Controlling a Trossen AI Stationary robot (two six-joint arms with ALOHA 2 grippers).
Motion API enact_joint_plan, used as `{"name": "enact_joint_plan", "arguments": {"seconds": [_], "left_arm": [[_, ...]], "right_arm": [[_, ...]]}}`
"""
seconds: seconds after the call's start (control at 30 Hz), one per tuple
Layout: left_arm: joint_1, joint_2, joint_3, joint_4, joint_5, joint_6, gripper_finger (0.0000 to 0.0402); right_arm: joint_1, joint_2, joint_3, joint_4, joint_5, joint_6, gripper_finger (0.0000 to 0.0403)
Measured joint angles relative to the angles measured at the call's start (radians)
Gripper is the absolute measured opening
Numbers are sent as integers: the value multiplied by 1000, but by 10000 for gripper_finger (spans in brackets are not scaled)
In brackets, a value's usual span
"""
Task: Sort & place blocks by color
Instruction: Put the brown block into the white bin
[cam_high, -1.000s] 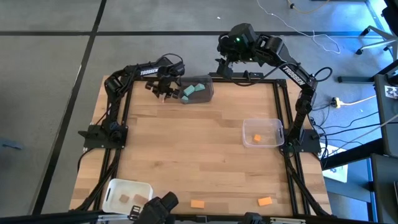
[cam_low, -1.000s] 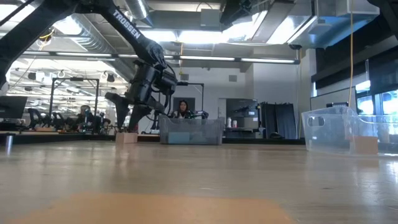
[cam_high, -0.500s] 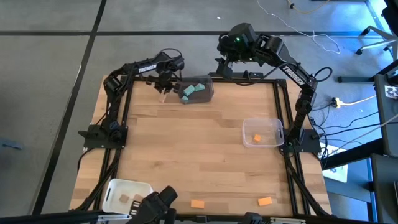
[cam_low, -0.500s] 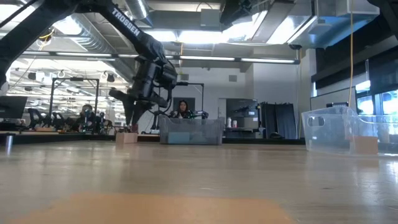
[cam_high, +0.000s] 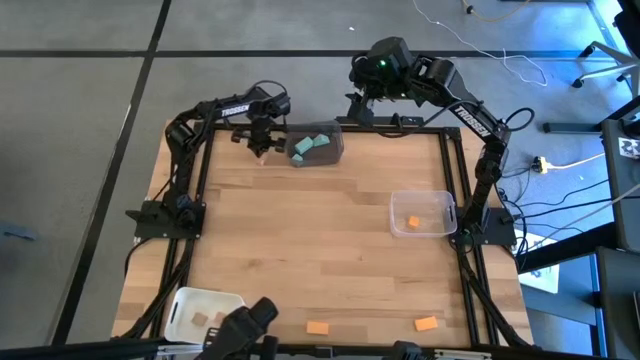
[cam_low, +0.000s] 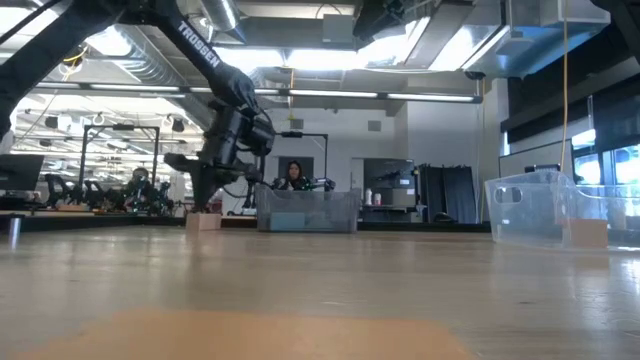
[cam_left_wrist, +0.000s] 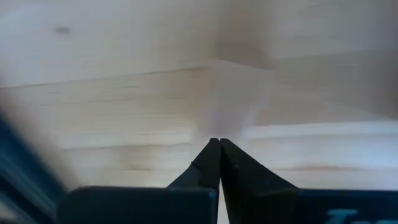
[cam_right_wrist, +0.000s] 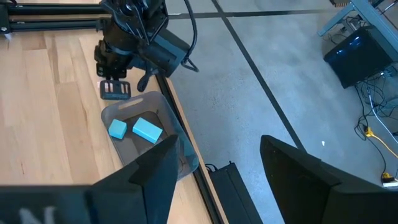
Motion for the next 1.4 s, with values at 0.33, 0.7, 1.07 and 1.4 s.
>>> {"name": "enact_joint_plan", "arguments": {"seconds": [0.33, 0.7, 1.07, 1.4], "left_arm": [[8, -2, 0, -24, 2, 0, 0], [-22, -8, 2, -72, 5, 82, 0], [-18, -274, 54, -80, -72, 123, 0], [-17, -598, 54, -115, -117, 100, 0]], "right_arm": [[0, 0, 0, 22, 0, -2, 225], [0, 0, 0, 26, -73, -2, 225], [0, 81, 0, 37, -214, -23, 225], [76, 256, 0, 249, -272, -61, 225]]}}
